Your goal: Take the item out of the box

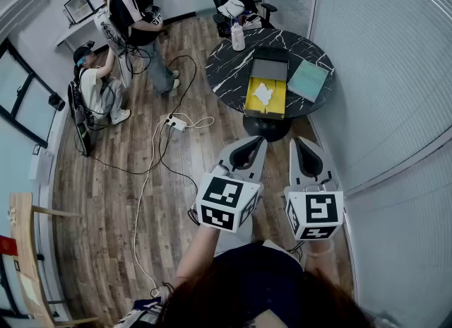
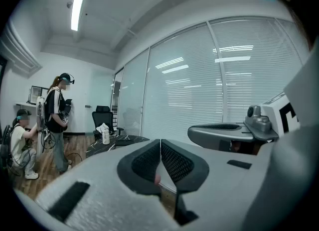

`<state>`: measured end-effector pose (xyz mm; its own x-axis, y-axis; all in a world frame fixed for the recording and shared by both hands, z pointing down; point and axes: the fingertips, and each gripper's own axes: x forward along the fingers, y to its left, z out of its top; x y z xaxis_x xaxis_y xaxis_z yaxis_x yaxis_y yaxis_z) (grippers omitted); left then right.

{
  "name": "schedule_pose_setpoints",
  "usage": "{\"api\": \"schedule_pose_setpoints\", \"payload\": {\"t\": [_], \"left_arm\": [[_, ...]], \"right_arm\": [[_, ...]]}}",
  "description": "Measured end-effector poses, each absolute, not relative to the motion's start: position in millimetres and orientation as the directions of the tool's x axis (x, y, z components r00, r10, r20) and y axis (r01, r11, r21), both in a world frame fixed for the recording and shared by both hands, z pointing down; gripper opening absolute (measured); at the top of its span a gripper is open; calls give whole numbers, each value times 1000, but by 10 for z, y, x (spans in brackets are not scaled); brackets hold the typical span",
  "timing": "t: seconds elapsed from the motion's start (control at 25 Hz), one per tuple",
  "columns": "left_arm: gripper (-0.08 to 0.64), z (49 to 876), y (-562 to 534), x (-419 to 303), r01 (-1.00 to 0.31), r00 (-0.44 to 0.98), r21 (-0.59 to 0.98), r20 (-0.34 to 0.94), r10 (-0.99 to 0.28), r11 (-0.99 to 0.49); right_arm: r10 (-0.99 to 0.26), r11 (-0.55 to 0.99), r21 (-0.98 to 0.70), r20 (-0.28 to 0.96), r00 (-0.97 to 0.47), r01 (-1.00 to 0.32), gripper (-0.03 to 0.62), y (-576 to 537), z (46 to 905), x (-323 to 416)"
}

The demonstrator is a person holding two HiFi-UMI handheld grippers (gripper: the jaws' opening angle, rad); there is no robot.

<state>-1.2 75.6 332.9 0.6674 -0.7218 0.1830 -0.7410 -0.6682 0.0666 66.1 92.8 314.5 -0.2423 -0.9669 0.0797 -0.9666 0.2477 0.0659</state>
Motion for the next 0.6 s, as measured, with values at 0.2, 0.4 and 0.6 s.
{"api": "schedule_pose_setpoints", "payload": {"t": [0.2,0.4,0.6], "left_arm": [[28,3356,522,-13,-730,679,62,173,-713,-680],[28,3364,297,-52,-718,692,67,171,-701,-693],[28,3375,61,-136,-706,705,81,170,-688,-704]], "right_arm": [[-967,252,77,66,-247,-965,23,704,3183,627],[-963,264,73,79,-258,-962,23,454,3218,523],[-964,261,121,77,-253,-958,23,191,3212,400]]}}
